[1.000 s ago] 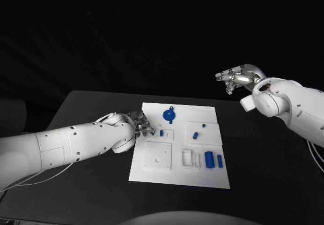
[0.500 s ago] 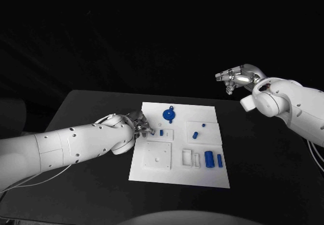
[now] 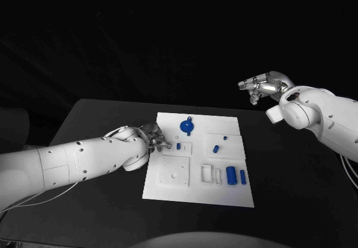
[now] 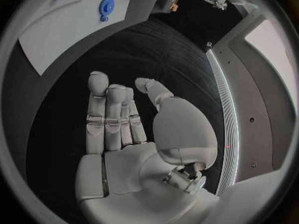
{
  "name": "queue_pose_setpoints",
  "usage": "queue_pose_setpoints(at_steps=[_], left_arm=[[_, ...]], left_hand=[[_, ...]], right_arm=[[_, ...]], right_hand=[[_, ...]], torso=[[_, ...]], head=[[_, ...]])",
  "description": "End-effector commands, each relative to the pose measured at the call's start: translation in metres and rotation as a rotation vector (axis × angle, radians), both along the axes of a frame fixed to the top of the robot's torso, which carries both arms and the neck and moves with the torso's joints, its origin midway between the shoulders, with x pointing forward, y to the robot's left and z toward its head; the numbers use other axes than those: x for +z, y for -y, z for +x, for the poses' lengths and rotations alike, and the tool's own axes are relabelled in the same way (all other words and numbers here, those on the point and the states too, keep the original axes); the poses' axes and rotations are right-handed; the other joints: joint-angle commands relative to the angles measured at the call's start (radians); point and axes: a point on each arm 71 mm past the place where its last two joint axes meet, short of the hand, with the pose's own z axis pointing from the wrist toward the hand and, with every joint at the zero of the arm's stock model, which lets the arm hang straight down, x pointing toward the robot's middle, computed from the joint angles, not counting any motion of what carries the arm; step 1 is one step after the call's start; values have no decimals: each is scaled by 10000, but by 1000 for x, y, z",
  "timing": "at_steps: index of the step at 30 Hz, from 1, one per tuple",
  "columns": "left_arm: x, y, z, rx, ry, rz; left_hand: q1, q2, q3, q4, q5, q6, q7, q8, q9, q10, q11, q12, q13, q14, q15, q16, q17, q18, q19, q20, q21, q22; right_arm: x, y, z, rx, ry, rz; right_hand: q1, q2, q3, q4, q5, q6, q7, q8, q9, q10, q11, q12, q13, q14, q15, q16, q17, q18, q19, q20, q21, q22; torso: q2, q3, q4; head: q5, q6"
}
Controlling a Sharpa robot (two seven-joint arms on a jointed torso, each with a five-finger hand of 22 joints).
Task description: Assemble the parts on the task board
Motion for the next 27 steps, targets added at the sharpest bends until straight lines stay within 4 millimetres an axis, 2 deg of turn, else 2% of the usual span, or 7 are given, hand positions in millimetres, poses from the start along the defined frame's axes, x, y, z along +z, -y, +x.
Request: queue_pose_setpoints(at_steps=[1, 10, 22, 27], left_arm=[[-4, 3, -3, -98, -206, 2], [-5, -1, -1, 123, -320, -91], [-6, -2, 0, 400, -768, -424], [-4, 0, 1, 435, -925, -570]], left_hand=[[18, 7, 74, -24, 59, 2143, -1127, 62, 45, 418, -126, 28, 14, 58, 27, 28, 9, 161, -5, 69, 58, 179], [-81, 110, 216, -64, 80, 2092, -1130, 100, 191, 417, -143, 47, -10, 56, 21, 51, 8, 180, -13, 79, 93, 176], [-512, 343, 427, -549, 281, 2099, -1139, 97, 315, 413, -146, 107, 9, 57, 28, 136, 107, 173, -45, 66, 170, 173], [-525, 367, 442, -575, 333, 2114, -1135, 99, 316, 416, -148, 106, 9, 61, 30, 150, 140, 167, -50, 64, 168, 172]], right_arm=[[-1, -1, 0, 192, -35, -14], [-2, 0, 0, 165, -68, -13], [-7, -1, 0, 163, -167, 2], [-8, -1, 0, 162, -201, 2]], right_hand=[[-13, 67, 2, 43, 14, 56, 0, 11, -11, -38, -41, 41, -6, -59, -37, -20, -11, 149, 377, 59, -57, 11], [10, 55, 34, 87, 22, 70, -3, 12, -10, -47, -43, 42, -6, -64, -37, -23, -15, 149, 374, 59, -95, 6], [24, 48, 61, 95, 18, 74, -2, 13, -10, -51, -42, 39, -8, -67, -38, -24, -16, 149, 376, 58, -109, 6], [24, 48, 61, 95, 18, 74, -2, 13, -10, -51, -42, 39, -8, -67, -38, -24, -16, 149, 376, 58, -109, 6]], torso=[[3, -2, -5], [6, -1, -7], [3, 5, -4], [2, 0, -7]], head=[[-3, 6], [-12, -5], [-1, -26], [6, -20]])
